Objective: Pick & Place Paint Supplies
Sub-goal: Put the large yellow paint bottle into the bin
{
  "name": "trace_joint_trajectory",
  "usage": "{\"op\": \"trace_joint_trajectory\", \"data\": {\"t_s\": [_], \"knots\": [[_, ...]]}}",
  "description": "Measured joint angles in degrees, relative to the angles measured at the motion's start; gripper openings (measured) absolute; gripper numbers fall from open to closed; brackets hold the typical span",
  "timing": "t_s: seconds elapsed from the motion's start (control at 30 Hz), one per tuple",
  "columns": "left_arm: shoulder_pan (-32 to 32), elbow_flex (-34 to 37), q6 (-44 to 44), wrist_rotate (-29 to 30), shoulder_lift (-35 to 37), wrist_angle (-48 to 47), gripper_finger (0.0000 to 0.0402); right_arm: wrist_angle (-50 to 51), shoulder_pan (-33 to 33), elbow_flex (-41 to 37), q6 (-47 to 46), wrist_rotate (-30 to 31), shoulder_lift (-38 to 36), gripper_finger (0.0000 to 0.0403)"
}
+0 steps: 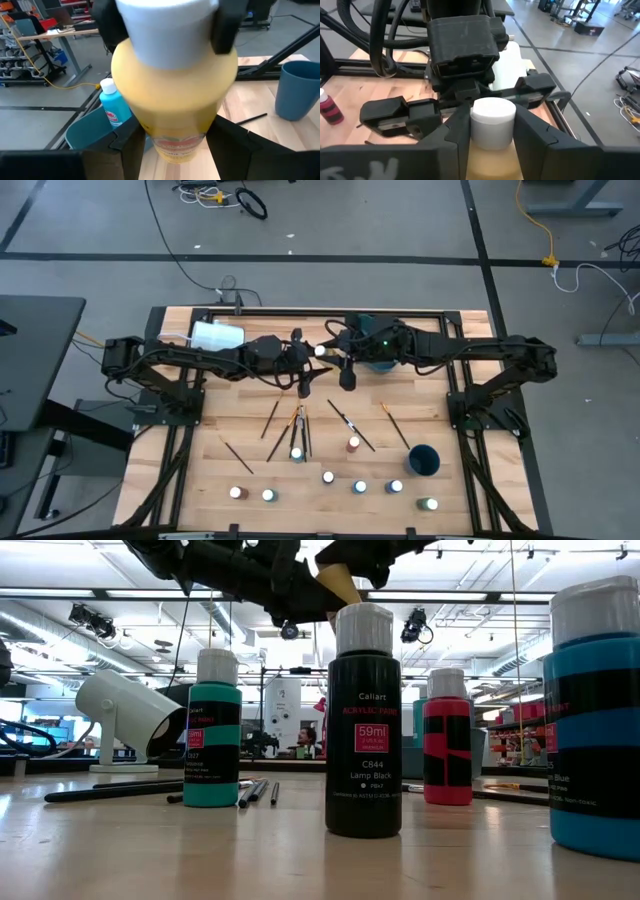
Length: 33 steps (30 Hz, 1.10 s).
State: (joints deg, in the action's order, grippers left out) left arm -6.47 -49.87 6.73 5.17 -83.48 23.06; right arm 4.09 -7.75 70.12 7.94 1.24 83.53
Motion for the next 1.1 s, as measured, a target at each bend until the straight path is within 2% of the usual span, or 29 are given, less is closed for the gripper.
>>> {"op": "trace_joint_trajectory", "data": {"t_s": [0.2, 0.4, 0.5, 0.77, 0.93, 1.1], "knots": [[0.1, 0.0, 1.2, 3.5, 0.0, -1.7, 0.0222, 3.1, 1.4, 0.1, -6.0, 6.4, -0.9, 0.0117], [0.0, -0.1, 1.4, 10.6, 0.2, -3.1, 0.0241, 13.5, 4.7, -0.2, -9.1, 25.3, -1.8, 0.0117], [0.0, -0.1, 1.4, 12.6, 0.2, -3.4, 0.0241, 18.4, 5.3, -0.2, -11.8, 32.1, -2.8, 0.0120], [0.1, -0.1, 1.2, 13.3, 0.1, -5.2, 0.0236, 8.7, 4.0, -0.9, -8.3, 33.6, -3.2, 0.0119], [0.1, -0.1, 1.4, 13.2, 0.1, -6.1, 0.0235, 0.4, 0.1, -9.3, -8.6, 34.2, -3.3, 0.0119], [0.1, -0.1, 2.5, 13.3, 0.1, -6.0, 0.0235, -18.2, -6.3, -17.3, -7.4, 30.2, -3.5, 0.0119]]}}
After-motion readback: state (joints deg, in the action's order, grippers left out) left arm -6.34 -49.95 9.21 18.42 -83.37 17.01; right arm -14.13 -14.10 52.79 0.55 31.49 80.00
